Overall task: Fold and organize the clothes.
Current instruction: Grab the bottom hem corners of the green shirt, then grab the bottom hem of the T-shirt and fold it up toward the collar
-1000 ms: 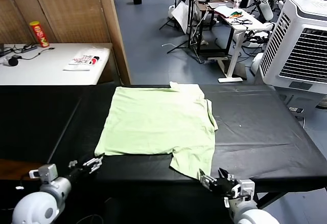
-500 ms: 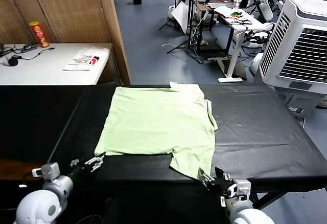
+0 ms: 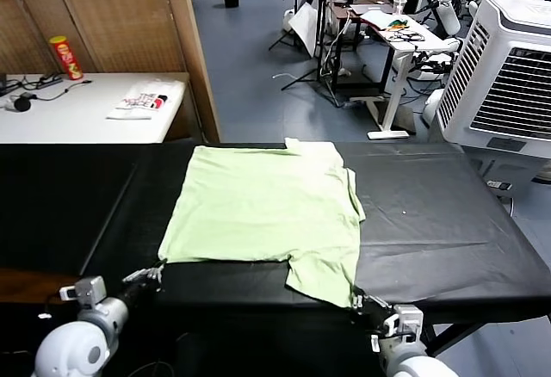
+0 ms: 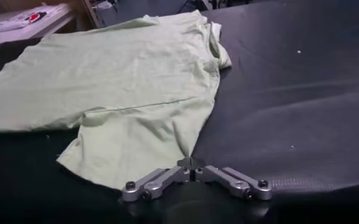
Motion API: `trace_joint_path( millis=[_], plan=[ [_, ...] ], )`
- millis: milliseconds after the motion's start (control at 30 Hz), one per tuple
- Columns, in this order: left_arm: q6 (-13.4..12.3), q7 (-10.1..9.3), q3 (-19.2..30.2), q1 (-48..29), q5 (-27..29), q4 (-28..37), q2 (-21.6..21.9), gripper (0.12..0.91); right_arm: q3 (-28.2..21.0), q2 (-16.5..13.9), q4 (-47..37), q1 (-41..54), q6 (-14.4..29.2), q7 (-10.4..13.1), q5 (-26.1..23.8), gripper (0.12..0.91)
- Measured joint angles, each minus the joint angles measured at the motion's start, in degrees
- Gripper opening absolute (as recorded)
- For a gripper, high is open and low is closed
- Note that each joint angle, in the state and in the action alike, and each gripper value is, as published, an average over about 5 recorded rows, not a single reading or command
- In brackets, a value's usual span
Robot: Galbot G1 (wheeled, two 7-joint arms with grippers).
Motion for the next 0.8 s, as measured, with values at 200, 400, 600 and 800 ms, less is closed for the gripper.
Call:
trace_joint_path(
  millis=[200, 400, 600, 800],
  plan=[
    [-0.1, -1.44, -1.1, 3.9, 0.2, -5.0, -1.5, 0.125, 1.4, -0.3, 3.5, -2.9, 0.0, -1.2, 0.0, 0.122],
    [-1.5, -2.27, -1.9, 8.5, 1.0, -10.9, -2.6, 0.125, 3.0, -1.7, 1.4, -0.1, 4.3, -3.8, 0.2, 0.122],
    [-5.1, -2.28, -1.5, 7.3, 3.8, -12.0, -4.3, 0.125, 2.5, -3.4, -7.1, 7.6, 14.5, -6.5, 0.3, 0.122],
    [-7.2, -1.93, 0.4, 1.6, 6.2, -8.9, -6.1, 0.125, 0.7, -4.6, -15.6, 16.2, 20.1, -7.6, 1.2, 0.122]
  ],
)
